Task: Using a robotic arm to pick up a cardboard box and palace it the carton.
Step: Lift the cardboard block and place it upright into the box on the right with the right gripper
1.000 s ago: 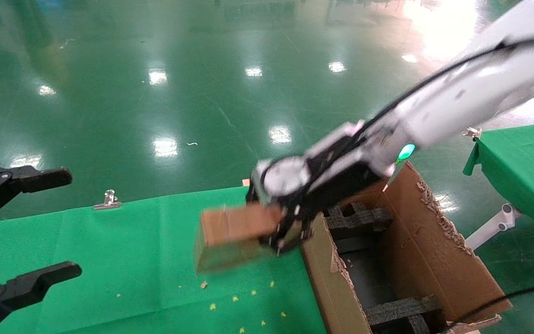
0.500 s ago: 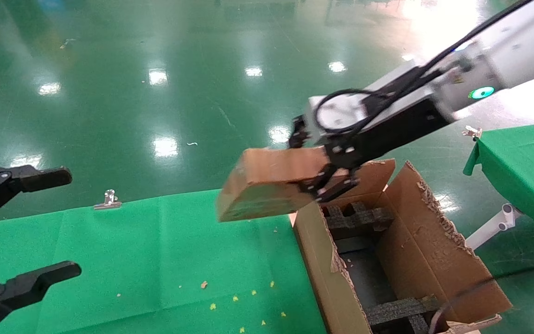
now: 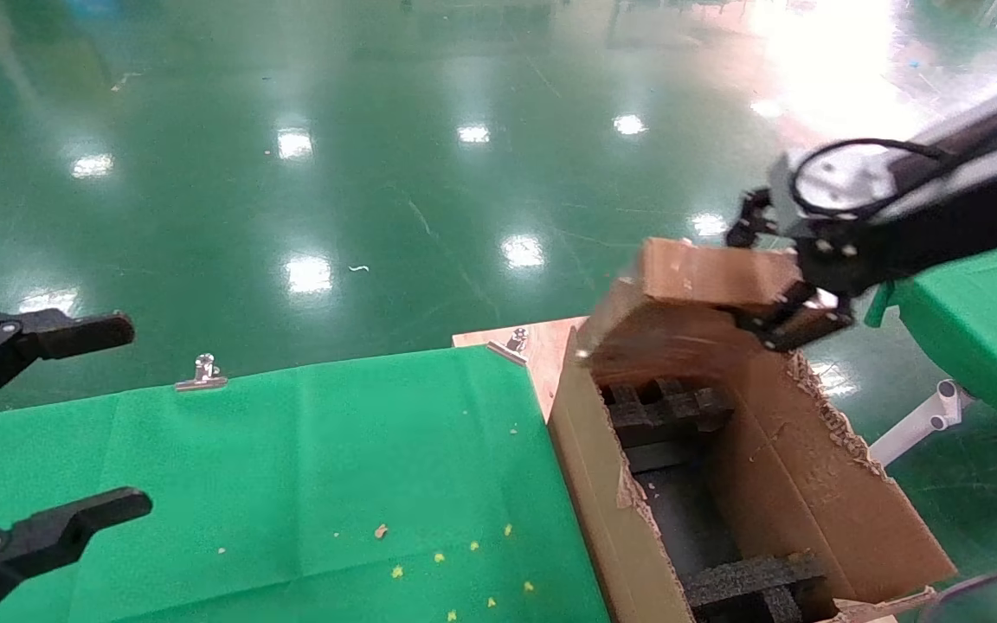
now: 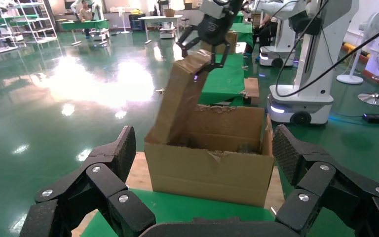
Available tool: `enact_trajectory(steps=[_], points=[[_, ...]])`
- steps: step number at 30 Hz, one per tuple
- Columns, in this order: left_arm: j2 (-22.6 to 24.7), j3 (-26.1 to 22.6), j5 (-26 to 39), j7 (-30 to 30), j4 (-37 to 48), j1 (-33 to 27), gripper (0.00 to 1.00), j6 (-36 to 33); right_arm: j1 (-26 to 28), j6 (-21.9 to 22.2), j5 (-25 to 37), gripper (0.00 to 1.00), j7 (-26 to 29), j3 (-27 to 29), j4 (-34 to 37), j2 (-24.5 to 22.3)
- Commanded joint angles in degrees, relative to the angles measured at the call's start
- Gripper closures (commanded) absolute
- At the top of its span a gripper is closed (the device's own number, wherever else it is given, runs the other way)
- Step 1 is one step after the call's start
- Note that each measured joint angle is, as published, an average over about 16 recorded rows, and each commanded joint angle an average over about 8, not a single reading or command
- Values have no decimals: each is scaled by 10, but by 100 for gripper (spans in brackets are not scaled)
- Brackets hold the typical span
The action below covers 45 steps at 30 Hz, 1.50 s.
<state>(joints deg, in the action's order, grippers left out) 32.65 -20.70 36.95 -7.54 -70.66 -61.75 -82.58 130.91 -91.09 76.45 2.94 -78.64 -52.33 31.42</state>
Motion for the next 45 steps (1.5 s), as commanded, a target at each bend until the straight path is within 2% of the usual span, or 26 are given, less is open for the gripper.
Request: enact_trajectory(steps=[1, 8, 13, 21, 29, 34, 38, 45], points=[[0, 0, 0, 0, 0, 0, 0, 0, 11, 0, 2, 100, 6, -17, -5, -17], [0, 0, 0, 0, 0, 0, 0, 0, 3, 11, 0, 100, 29, -63, 16, -52], [0, 0, 0, 0, 0, 0, 0, 0, -31, 47, -9, 100, 76, -79, 51, -69], [0, 0, 0, 0, 0, 0, 0, 0, -110, 155, -67, 100, 193, -83, 57, -118], [0, 0, 0, 0, 0, 0, 0, 0, -181, 269, -108, 100, 293, -97, -2, -177], [0, 0, 0, 0, 0, 0, 0, 0, -208, 328, -132, 100, 338, -103, -41, -209], [0, 0, 0, 0, 0, 0, 0, 0, -219, 349, -139, 100, 346, -106, -56, -219], [0, 0, 0, 0, 0, 0, 0, 0, -215, 340, -137, 100, 344, -106, -49, -212]])
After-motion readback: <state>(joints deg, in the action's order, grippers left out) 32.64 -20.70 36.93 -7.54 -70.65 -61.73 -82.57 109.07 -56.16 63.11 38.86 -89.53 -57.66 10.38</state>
